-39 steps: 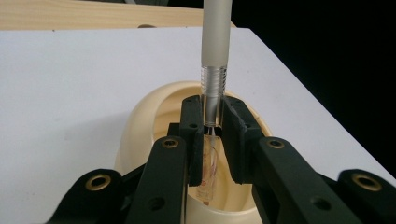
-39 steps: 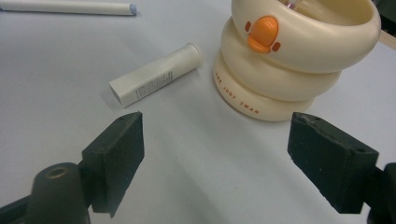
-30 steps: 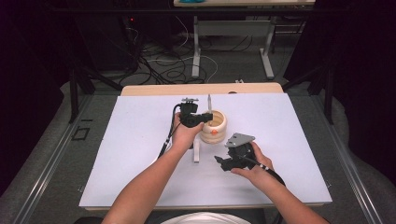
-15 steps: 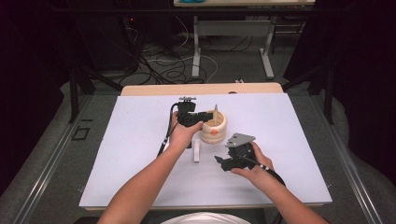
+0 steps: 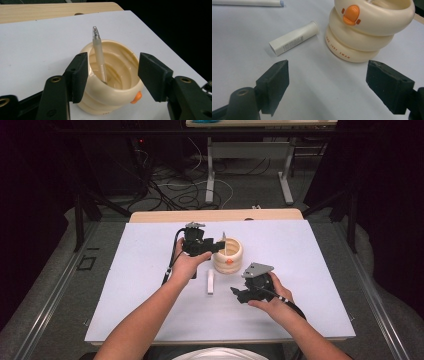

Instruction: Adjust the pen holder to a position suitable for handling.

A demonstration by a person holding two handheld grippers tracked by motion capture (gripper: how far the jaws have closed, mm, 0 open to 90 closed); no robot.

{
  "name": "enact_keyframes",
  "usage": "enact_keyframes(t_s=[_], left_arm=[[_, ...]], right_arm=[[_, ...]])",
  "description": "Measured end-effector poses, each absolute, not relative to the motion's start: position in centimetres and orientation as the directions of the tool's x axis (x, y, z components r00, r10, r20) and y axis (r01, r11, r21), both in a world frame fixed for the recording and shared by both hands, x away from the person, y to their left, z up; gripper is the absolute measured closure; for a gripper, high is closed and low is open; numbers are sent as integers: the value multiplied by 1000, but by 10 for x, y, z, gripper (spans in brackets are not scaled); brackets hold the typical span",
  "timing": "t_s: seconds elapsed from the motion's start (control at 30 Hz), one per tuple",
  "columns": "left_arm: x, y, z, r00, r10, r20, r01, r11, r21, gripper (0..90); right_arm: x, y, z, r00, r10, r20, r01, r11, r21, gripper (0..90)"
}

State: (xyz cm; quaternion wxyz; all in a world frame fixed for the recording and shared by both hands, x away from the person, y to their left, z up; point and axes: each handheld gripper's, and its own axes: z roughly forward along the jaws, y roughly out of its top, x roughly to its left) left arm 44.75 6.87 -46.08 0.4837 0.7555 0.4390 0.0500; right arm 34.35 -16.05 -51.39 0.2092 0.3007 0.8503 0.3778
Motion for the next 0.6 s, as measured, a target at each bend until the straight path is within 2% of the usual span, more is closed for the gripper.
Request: enact_keyframes(t_s=[0.4,0.53,0.6], left_arm=[[435,102,-454,615,738,-278,589,-196,784,297],[431,110,-454,621,750,-228,576,-240,781,283],[429,114,-455,612,754,-238,584,-228,779,278]], right_arm=[[344,-161,-515,-727,675,-129,357,531,768,184],[345,-161,-515,-722,679,-132,360,532,766,184],[345,-162,-516,-724,676,-137,354,536,767,184]])
